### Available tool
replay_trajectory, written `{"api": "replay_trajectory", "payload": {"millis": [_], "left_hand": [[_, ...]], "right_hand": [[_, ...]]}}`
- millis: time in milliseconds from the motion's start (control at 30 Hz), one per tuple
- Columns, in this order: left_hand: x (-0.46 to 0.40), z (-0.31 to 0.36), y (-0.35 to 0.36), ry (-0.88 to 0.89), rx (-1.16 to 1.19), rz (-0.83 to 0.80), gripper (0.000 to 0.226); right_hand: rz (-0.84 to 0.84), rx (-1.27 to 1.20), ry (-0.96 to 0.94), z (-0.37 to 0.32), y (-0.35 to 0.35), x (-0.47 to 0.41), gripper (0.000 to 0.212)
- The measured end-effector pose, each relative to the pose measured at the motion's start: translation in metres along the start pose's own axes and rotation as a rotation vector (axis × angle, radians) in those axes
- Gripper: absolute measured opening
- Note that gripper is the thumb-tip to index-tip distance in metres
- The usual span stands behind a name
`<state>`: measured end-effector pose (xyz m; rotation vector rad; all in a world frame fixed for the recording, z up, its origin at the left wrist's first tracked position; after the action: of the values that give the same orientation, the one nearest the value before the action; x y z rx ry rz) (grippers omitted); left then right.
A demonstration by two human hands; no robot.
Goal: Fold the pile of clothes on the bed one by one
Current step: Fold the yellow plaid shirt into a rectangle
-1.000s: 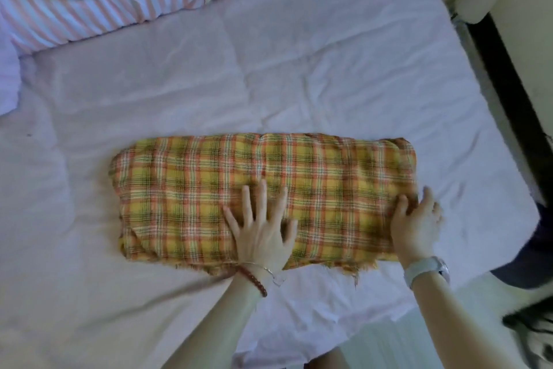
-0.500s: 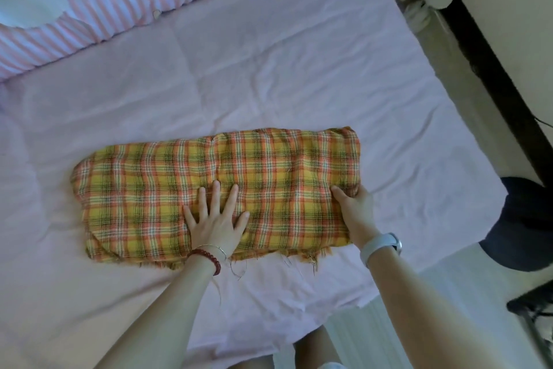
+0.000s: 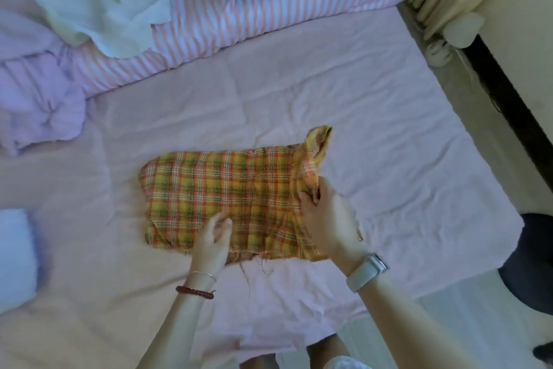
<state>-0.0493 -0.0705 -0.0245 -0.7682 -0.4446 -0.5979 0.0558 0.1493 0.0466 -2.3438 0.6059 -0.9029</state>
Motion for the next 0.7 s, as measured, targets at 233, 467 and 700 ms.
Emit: {"api": "replay_trajectory", "payload": {"millis": [233, 467, 700], "left_hand": [[0.001, -0.062, -0.087, -0.304, 1.004, 0.034, 0.030], [-0.026, -0.122, -0.142, -0.271, 0.536, 0.128, 0.042], [-0.046, -0.066, -0.125, 0.077, -0.073, 0.182, 0.022]], "right_hand": [[-0.564, -0.195, -0.186, -0.153, 0.152, -0.004, 0.055], [-0.268, 0.001, -0.254, -0.131, 0.187, 0.000, 0.037], [-0.084, 0.298, -0.224, -0.066, 0.192, 0.026, 0.049]]}}
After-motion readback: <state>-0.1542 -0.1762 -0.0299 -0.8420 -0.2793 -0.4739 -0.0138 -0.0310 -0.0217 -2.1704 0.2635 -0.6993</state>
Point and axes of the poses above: each hand's wrist, its own x-axis away from the middle knuckle, its own y-axis out of the palm, z = x × y, the point moved 10 cm from there along -x, towards the middle knuckle, and after that the axes turned 6 degrees about -z, right-handed, at the moved point
